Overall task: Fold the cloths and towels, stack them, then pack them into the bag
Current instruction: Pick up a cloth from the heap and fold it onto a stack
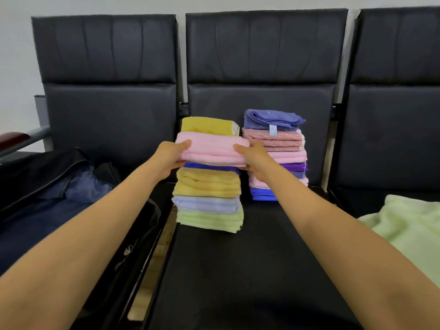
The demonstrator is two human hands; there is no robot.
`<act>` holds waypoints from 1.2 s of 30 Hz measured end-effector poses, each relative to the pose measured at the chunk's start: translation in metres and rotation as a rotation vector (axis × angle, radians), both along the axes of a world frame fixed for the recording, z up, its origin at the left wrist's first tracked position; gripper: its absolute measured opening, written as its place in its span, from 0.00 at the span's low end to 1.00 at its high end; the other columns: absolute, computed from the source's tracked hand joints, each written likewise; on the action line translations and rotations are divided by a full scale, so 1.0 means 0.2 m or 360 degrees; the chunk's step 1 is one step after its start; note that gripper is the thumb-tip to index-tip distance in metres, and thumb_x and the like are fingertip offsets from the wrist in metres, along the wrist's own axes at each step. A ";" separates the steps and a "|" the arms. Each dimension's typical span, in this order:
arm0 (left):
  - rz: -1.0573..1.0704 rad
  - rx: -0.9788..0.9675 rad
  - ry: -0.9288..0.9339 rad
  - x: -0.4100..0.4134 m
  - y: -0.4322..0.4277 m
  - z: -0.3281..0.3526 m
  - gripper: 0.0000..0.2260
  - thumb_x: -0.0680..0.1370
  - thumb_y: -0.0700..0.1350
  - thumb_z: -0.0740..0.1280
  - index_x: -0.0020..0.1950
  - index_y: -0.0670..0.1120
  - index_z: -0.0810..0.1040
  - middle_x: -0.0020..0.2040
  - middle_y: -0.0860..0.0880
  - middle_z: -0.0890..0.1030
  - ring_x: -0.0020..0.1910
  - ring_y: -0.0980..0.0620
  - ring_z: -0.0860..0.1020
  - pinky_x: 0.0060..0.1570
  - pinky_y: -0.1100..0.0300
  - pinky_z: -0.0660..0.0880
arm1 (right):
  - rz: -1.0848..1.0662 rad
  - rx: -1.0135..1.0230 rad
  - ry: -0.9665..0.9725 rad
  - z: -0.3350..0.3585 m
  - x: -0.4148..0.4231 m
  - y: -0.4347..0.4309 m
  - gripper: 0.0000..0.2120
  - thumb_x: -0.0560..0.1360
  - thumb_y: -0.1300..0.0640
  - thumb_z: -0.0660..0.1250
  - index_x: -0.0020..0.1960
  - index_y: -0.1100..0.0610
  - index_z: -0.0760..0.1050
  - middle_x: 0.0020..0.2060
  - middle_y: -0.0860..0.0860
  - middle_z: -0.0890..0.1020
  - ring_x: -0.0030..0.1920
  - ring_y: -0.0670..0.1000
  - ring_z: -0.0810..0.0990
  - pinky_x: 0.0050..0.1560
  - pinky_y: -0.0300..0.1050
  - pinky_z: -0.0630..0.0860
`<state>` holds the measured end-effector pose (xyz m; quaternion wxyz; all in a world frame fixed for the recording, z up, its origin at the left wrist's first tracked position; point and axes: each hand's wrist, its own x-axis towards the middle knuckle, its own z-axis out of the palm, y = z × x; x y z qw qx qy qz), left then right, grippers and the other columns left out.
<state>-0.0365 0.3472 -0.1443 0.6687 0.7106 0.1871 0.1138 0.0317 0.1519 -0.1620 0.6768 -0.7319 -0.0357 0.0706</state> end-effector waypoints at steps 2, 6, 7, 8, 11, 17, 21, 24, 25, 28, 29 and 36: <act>0.0059 -0.0010 0.0034 0.05 0.06 -0.04 0.18 0.79 0.48 0.66 0.63 0.38 0.72 0.56 0.44 0.76 0.44 0.50 0.77 0.43 0.59 0.76 | -0.0062 -0.0118 -0.0078 -0.03 0.03 0.08 0.29 0.76 0.54 0.68 0.70 0.63 0.58 0.65 0.57 0.71 0.61 0.56 0.73 0.62 0.51 0.72; 0.0074 0.0021 0.0309 0.05 0.14 -0.27 0.20 0.78 0.49 0.67 0.64 0.38 0.72 0.52 0.44 0.77 0.39 0.52 0.75 0.34 0.61 0.72 | -0.0076 -0.0450 0.0000 -0.22 0.00 0.16 0.30 0.77 0.54 0.67 0.70 0.65 0.58 0.66 0.60 0.69 0.65 0.59 0.70 0.63 0.49 0.69; 0.0053 0.0011 0.0361 0.04 0.14 -0.33 0.19 0.78 0.50 0.68 0.61 0.39 0.73 0.49 0.45 0.77 0.39 0.52 0.74 0.35 0.61 0.71 | -0.0077 -0.0493 0.0032 -0.27 0.00 0.16 0.30 0.77 0.53 0.67 0.70 0.65 0.58 0.67 0.59 0.69 0.66 0.59 0.70 0.63 0.49 0.69; 0.0031 -0.0025 0.0376 0.03 0.14 -0.36 0.17 0.77 0.52 0.68 0.58 0.40 0.74 0.47 0.47 0.77 0.39 0.52 0.74 0.36 0.61 0.71 | -0.0087 -0.0502 0.0044 -0.30 0.00 0.16 0.30 0.76 0.52 0.67 0.70 0.65 0.59 0.67 0.59 0.70 0.66 0.59 0.70 0.63 0.50 0.70; 0.0010 -0.0137 0.0323 0.02 0.14 -0.39 0.16 0.76 0.54 0.69 0.54 0.43 0.75 0.45 0.49 0.78 0.41 0.52 0.75 0.39 0.61 0.72 | -0.0133 -0.0470 0.0065 -0.32 0.01 0.16 0.31 0.76 0.50 0.67 0.71 0.65 0.60 0.68 0.59 0.69 0.66 0.59 0.70 0.63 0.51 0.71; 0.0055 -0.0031 0.0223 0.05 0.15 -0.34 0.22 0.76 0.57 0.68 0.61 0.43 0.73 0.56 0.47 0.77 0.52 0.48 0.74 0.51 0.55 0.70 | -0.0123 -0.0579 0.0011 -0.29 -0.01 0.12 0.29 0.76 0.45 0.65 0.72 0.56 0.62 0.68 0.59 0.65 0.66 0.60 0.69 0.65 0.55 0.69; 0.0062 0.0011 0.0114 0.04 0.14 -0.33 0.24 0.77 0.55 0.67 0.69 0.45 0.69 0.64 0.47 0.75 0.57 0.49 0.74 0.51 0.55 0.69 | -0.0082 -0.0619 -0.0259 -0.27 -0.05 0.11 0.15 0.78 0.47 0.61 0.63 0.48 0.73 0.62 0.58 0.71 0.62 0.61 0.72 0.64 0.57 0.70; 0.0131 0.0107 0.0062 0.00 0.14 -0.30 0.27 0.76 0.55 0.68 0.72 0.46 0.68 0.66 0.47 0.72 0.60 0.49 0.72 0.54 0.57 0.70 | -0.0012 -0.0653 -0.0342 -0.24 -0.09 0.09 0.12 0.79 0.48 0.59 0.59 0.49 0.77 0.59 0.57 0.75 0.60 0.60 0.74 0.61 0.54 0.72; 0.0172 0.0152 0.0030 -0.01 0.13 -0.29 0.26 0.76 0.54 0.69 0.71 0.46 0.69 0.65 0.47 0.73 0.60 0.49 0.73 0.54 0.57 0.71 | -0.0010 -0.0622 -0.0358 -0.22 -0.11 0.08 0.12 0.80 0.50 0.59 0.59 0.51 0.77 0.58 0.57 0.76 0.58 0.58 0.75 0.57 0.51 0.74; 0.0228 0.0229 -0.0134 -0.07 0.08 -0.25 0.17 0.77 0.47 0.68 0.64 0.44 0.73 0.60 0.46 0.75 0.55 0.51 0.74 0.46 0.63 0.71 | -0.0027 -0.0536 -0.0341 -0.18 -0.15 0.01 0.11 0.80 0.56 0.60 0.58 0.57 0.77 0.53 0.55 0.79 0.49 0.52 0.77 0.47 0.46 0.74; 0.0230 0.0243 -0.0175 -0.10 0.05 -0.23 0.14 0.78 0.45 0.68 0.63 0.45 0.74 0.59 0.46 0.76 0.54 0.52 0.74 0.47 0.62 0.71 | -0.0029 -0.0515 -0.0337 -0.18 -0.17 -0.02 0.10 0.80 0.57 0.60 0.57 0.57 0.77 0.52 0.53 0.79 0.48 0.50 0.76 0.46 0.44 0.73; 0.0031 0.0108 -0.0164 -0.22 -0.31 -0.19 0.08 0.77 0.38 0.67 0.55 0.45 0.76 0.55 0.47 0.76 0.54 0.50 0.74 0.52 0.58 0.72 | -0.0090 -0.0399 -0.0300 -0.14 -0.32 -0.31 0.09 0.78 0.61 0.63 0.56 0.57 0.77 0.50 0.49 0.78 0.49 0.48 0.75 0.46 0.39 0.70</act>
